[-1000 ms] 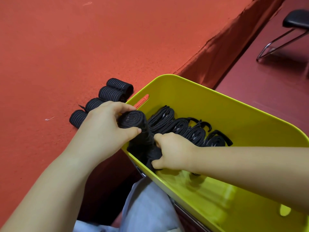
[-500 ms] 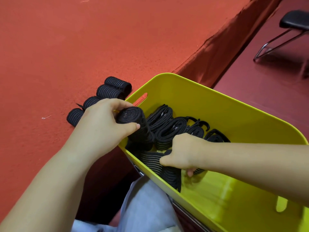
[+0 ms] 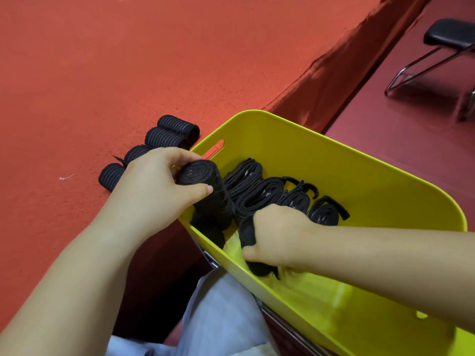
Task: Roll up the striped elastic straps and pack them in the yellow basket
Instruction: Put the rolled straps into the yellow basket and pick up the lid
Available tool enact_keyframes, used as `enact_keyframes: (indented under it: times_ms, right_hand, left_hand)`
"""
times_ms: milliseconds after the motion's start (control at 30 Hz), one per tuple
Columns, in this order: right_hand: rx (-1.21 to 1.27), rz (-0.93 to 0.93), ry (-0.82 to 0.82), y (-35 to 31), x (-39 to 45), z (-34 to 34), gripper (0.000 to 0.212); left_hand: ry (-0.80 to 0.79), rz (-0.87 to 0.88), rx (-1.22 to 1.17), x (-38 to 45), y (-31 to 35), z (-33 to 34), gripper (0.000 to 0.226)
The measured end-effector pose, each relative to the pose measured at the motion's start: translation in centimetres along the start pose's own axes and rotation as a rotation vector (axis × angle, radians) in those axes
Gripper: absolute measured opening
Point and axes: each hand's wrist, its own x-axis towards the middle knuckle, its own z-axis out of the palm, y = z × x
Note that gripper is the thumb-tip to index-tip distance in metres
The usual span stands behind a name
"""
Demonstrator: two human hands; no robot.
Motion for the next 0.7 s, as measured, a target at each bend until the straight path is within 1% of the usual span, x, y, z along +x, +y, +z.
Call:
enact_keyframes:
  times_ms: [100,200,300,367,467,533,633,667,700]
  right_hand:
    - [0.051,-0.112,0.043,-1.2,1.5,1.6,0.034]
    - [0.203,-0.191,0.071,-1.6,2.2,3.0,0.036]
    - [0.315,-0.234,0.076,-1.4,2.3,3.6,0.032]
    - [0.315,-0.259,0.064,-0.8,2.2,3.5,0.032]
    - [0.25,-0.336,0.026,-0.2,2.0,2.7,0.032]
    - [0.282,-0.33,0.022,0.0,2.1,2.7,0.031]
    - [0.398,-0.252,0.02,0.0,2.3,3.1,0.034]
    - [0.412,-0.236,-0.007,0.1,2.4,3.0,0.039]
    - [0.401,-0.228,-0.049,0.1,2.6,2.8,0.048]
  left_hand:
    - [-0.005,0.004,-0.012,0.0,0.1,0.0,0.031]
    - [-0.001,0.007,-0.01,0.0,0.0,0.0,0.028]
    - [0.002,0.011,-0.001,0.0,-0.2,0.1,0.029]
    - [0.001,0.005,0.0,0.1,-0.3,0.2,0.034]
    - [-0.008,0.012,0.008,0.2,-0.3,0.2,0.037]
    - [-0.008,0.019,0.016,0.3,-0.3,0.3,0.037]
    - [-0.012,0.018,0.021,0.3,-0.4,0.3,0.039]
    - [-0.013,0.017,0.027,0.3,-0.4,0.3,0.04]
    - [-0.015,0.018,0.035,0.3,-0.4,0.3,0.041]
